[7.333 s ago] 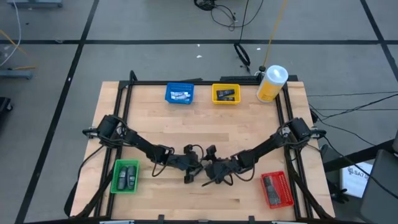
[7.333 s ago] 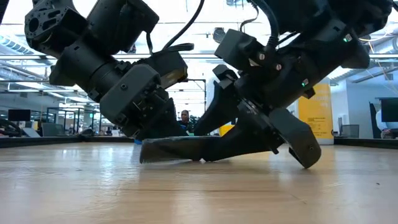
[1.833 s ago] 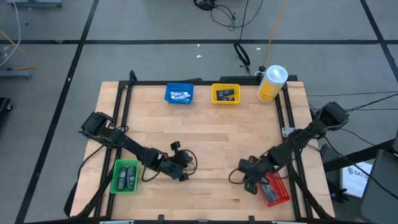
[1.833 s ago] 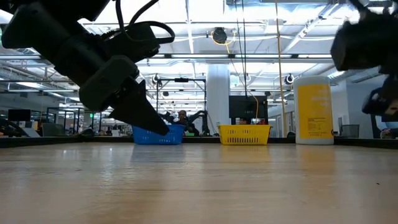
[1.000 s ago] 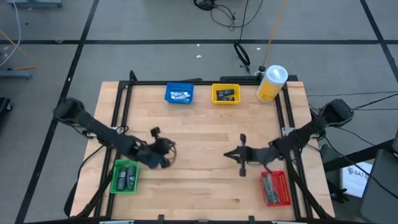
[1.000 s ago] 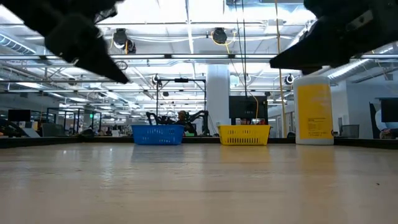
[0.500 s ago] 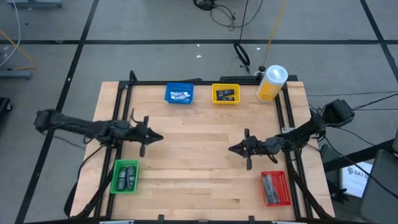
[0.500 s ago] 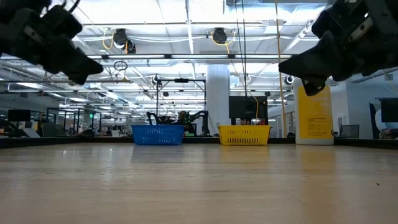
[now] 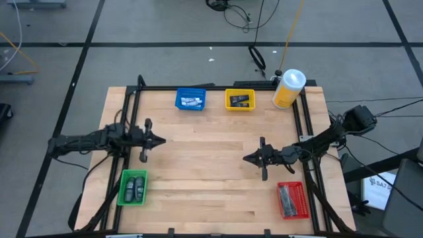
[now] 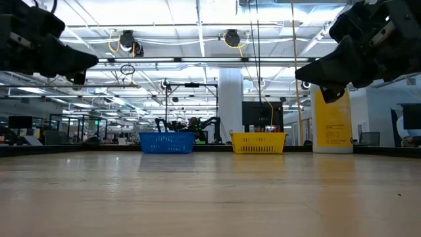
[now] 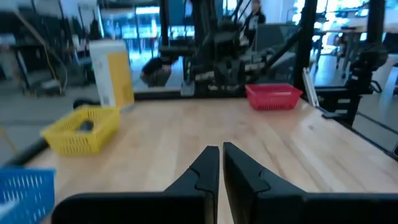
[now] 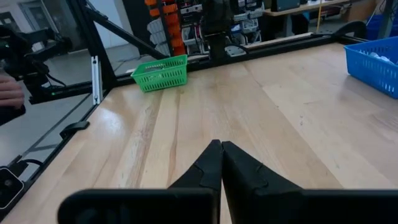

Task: Pick & Place Travel size toiletries
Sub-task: Return to Home Position

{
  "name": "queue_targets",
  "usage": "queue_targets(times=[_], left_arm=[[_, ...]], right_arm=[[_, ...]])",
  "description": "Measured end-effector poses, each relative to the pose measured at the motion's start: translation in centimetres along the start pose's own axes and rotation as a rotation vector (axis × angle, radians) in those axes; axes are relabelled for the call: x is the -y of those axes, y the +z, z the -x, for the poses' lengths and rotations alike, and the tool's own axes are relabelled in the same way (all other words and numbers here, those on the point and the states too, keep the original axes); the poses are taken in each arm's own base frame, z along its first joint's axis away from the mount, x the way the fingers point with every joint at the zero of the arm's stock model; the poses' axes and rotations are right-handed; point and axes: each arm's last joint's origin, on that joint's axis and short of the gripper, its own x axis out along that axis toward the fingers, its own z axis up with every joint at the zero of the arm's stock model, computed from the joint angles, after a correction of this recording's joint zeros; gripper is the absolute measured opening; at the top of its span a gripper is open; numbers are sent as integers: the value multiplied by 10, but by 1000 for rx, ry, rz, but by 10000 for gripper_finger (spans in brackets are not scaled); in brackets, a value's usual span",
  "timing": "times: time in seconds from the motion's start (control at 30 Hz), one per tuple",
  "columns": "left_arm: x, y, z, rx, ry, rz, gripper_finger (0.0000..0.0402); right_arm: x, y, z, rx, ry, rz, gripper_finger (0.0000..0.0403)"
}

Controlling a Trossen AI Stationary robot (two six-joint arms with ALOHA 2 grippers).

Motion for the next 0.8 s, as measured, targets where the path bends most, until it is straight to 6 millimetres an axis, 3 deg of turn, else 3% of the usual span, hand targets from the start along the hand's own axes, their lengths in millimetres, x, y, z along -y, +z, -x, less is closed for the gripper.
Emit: queue_targets(times=[0.7,0.8], left_arm=[[-2,2,2,27,21,-40,21],[-2,5,4,61,17,49,21]], right_arm=[[0,0,0,1,0,0,0],[0,0,0,1,0,0,0]])
